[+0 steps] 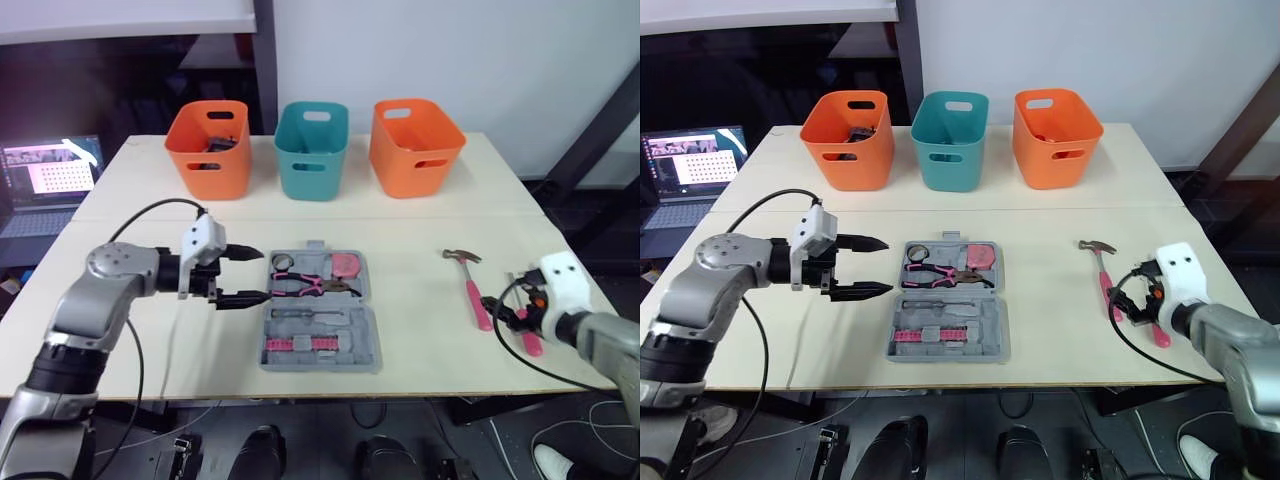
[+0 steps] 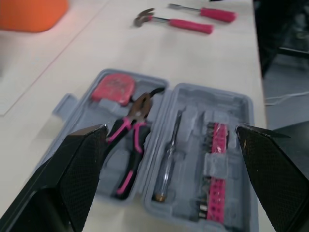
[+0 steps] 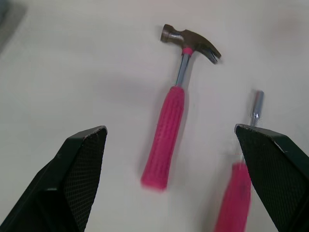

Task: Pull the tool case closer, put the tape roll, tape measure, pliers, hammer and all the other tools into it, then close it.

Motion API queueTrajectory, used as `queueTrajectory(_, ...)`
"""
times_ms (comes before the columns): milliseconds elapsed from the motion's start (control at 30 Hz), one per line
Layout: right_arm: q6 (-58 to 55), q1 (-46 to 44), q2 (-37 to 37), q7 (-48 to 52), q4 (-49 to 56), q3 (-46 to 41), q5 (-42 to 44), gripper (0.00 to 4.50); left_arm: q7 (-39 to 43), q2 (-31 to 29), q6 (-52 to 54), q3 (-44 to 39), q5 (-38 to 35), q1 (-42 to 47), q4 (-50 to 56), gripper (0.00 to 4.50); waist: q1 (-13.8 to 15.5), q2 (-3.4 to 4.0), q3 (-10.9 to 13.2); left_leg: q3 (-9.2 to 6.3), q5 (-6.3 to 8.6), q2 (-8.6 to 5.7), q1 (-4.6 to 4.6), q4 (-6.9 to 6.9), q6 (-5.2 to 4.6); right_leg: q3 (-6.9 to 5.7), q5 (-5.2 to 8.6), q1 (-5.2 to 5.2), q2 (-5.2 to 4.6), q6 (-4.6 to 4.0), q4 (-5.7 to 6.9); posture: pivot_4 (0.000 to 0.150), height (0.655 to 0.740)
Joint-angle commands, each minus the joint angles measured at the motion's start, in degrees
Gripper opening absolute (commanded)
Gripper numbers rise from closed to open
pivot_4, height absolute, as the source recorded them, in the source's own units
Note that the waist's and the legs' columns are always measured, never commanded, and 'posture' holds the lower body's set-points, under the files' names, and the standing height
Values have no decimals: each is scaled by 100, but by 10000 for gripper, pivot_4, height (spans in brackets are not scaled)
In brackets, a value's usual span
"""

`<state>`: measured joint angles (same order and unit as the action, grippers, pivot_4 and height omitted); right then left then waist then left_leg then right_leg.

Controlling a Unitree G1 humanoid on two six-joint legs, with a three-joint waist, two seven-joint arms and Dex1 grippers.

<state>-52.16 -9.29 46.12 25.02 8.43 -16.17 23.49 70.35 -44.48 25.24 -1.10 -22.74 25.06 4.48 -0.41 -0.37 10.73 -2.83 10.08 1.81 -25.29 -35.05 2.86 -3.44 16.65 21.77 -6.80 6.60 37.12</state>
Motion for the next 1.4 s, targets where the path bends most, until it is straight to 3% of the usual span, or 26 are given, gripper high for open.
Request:
queueTrajectory(33, 483, -896, -93, 95, -1370, 442, -426, 45000, -348, -181, 177, -496, -202, -347, 595, 44471, -24, 0, 0, 1, 0, 0, -1, -1, 0, 1, -2, 0, 0, 3, 0, 1500, 7400)
queueTrajectory(300, 1754, -2676, -723, 165, -4358, 1127, -1214, 45000, -949, -404, 526, -1183, -363, -1219, 1371, 44471, -24, 2, 3, 17, 0, 1, -1, 4, 0, 19, -5, 16, 7, 8, 8, 1500, 7400)
queueTrajectory(533, 2433, -3609, -1097, 85, -6117, 1156, -1557, 45000, -1235, -428, 660, -1356, -460, -1482, 1636, 44471, -48, 3, 3, 28, 0, 0, -1, 4, 1, 28, -6, 21, 7, 9, 10, 1500, 7400)
queueTrajectory(633, 2441, -3828, -1207, 16, -6549, 1032, -1535, 36326, -1317, -435, 670, -1334, -478, -1550, 1708, 45000, -53, 3, 3, 31, 0, 1, -1, 6, 1, 31, -6, 23, 7, 9, 10, 1500, 7400)
queueTrajectory(800, 2375, -3966, -1315, 8, -6904, 990, -1593, 12309, -1431, -437, 650, -1271, -484, -1466, 1688, 45000, -56, 2, 2, 32, 0, 1, 1, 5, 1, 32, -7, 22, 7, 9, 13, 1500, 7400)
queueTrajectory(900, 2374, -3938, -1316, 180, -6718, 1031, -1629, 75, -1467, -435, 648, -1253, -489, -1432, 1675, 45000, -61, 2, 2, 32, 0, 1, 2, 5, 1, 32, -7, 22, 7, 9, 13, 1500, 7400)
queueTrajectory(1033, 1946, -3649, -1234, 636, -5703, 1168, -1578, 75, -1451, -436, 629, -1311, -539, -1421, 1580, 45000, -69, 3, 2, 34, 0, 2, 2, 10, 1, 34, -7, 27, 8, 9, 14, 1500, 7400)
queueTrajectory(1200, 985, -2389, -818, 1565, -2642, 1918, -1506, 75, -1265, -501, 415, -1274, -451, -1429, 1240, 45000, -32, 4, 2, 41, 0, 3, -3, 19, 1, 41, -6, 48, 8, 9, 29, 1500, 7400)
queueTrajectory(1400, -533, -1790, -931, 1288, -822, 1898, -1252, 75, -1138, -512, 273, -1054, -388, -1323, 1008, 45000, -37, 5, 3, 45, 0, 4, -4, 11, 1, 44, -6, 50, 7, 8, 30, 1500, 7400)
